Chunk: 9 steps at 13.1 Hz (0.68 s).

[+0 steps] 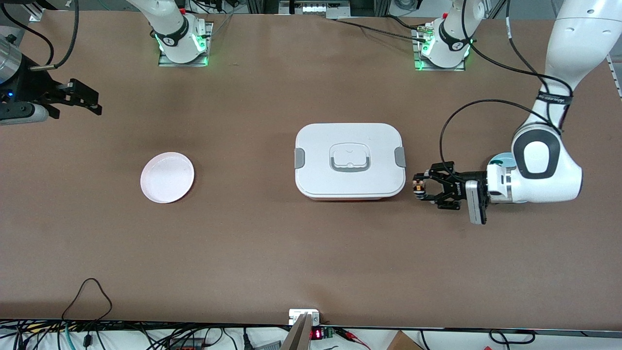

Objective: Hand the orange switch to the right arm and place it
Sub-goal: 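Lift the orange switch with the left gripper and carry it toward the box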

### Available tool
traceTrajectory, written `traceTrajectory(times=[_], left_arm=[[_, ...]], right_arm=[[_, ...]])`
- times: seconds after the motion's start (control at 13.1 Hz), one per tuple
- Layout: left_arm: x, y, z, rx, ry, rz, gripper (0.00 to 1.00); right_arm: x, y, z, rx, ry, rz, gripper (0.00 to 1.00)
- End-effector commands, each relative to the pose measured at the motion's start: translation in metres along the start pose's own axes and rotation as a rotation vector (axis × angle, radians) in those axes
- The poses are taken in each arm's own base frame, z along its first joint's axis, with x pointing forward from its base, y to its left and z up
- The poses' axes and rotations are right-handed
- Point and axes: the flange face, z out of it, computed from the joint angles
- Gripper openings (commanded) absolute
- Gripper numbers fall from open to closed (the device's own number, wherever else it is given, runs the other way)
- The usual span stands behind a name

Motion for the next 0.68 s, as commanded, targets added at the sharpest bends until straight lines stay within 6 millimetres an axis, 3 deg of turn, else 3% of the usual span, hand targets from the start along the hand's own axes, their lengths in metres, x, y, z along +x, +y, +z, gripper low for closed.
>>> traceTrajectory(times=[0.0, 0.15, 0.23, 0.3, 0.46, 0.61], left_arm=[[0.046, 0.008, -0.003, -0.016, 0.134, 0.232, 0.18], [0.075, 0.033, 0.033, -0.079, 0.229, 0.35, 0.15], [0.087, 0.051, 0.073, -0.137, 0.274, 0.374, 0.13], [0.099, 0.064, 0.092, -0.158, 0.338, 0.391, 0.11], [0.121, 0.091, 0.108, -0.154, 0.402, 0.446, 0.08], [0.145, 0.117, 0.106, -0.119, 0.412, 0.487, 0.07]], right_arm=[[-0.003, -0.018, -0.009, 0.124, 0.004, -0.002, 1.0], [-0.002, -0.029, -0.02, 0.27, 0.027, 0.001, 1.0], [-0.002, -0.034, -0.022, 0.347, 0.029, 0.003, 1.0], [-0.002, -0.041, -0.023, 0.412, 0.021, 0.0, 1.0], [0.002, -0.055, -0.026, 0.572, 0.019, -0.001, 1.0], [0.013, -0.066, -0.021, 0.764, 0.003, 0.018, 1.0]])
